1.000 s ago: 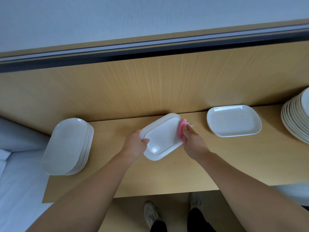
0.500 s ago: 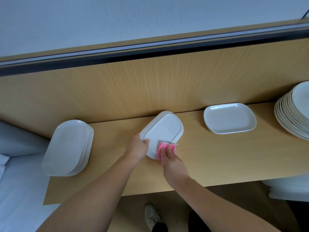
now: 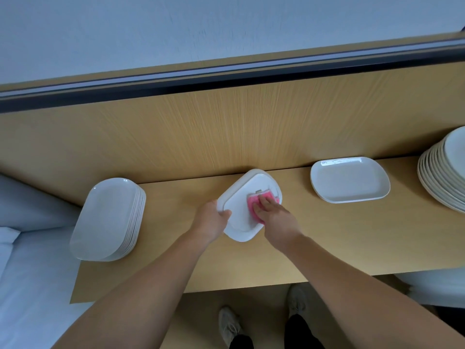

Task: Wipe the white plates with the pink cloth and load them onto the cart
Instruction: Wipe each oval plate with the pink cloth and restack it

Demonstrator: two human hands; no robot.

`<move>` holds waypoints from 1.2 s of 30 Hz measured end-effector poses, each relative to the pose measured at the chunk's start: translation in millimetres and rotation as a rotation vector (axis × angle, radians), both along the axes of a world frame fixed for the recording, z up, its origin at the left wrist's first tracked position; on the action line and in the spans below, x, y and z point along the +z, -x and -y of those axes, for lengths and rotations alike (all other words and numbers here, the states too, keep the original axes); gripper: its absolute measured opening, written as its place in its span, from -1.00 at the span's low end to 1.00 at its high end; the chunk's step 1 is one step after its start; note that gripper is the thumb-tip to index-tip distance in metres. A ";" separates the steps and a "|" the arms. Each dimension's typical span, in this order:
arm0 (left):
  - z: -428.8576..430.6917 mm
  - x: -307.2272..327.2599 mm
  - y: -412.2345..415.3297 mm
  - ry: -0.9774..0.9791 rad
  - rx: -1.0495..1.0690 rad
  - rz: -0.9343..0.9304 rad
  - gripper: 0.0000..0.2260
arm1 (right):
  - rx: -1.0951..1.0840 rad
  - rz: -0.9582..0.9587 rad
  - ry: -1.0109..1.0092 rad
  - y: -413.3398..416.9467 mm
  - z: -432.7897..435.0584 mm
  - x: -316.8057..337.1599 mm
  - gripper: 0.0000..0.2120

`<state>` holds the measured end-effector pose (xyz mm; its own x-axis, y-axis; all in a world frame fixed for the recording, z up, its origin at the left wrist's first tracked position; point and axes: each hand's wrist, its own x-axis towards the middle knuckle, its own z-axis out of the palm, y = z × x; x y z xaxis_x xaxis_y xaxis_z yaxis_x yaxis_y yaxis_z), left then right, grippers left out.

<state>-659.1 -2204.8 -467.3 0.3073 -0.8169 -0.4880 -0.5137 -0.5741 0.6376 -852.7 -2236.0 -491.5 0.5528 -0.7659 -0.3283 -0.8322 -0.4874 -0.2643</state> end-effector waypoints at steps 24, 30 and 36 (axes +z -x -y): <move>0.0 -2.8 -5.4 0.056 0.020 -0.194 -0.77 | 0.287 0.294 0.086 -10.4 21.9 -10.4 -0.40; 3.1 2.3 -5.1 0.049 -0.009 -0.146 -0.78 | 0.123 0.256 -0.014 -5.2 41.1 -0.5 -0.46; 1.0 6.3 -1.8 0.042 -0.006 -0.082 -0.77 | 0.074 0.158 0.061 13.0 64.0 -3.6 -0.61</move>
<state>-657.3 -2205.8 -461.0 0.2624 -0.8391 -0.4764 -0.4623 -0.5427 0.7012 -865.7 -2300.0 -495.1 0.6493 -0.7372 -0.1870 -0.7442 -0.5650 -0.3564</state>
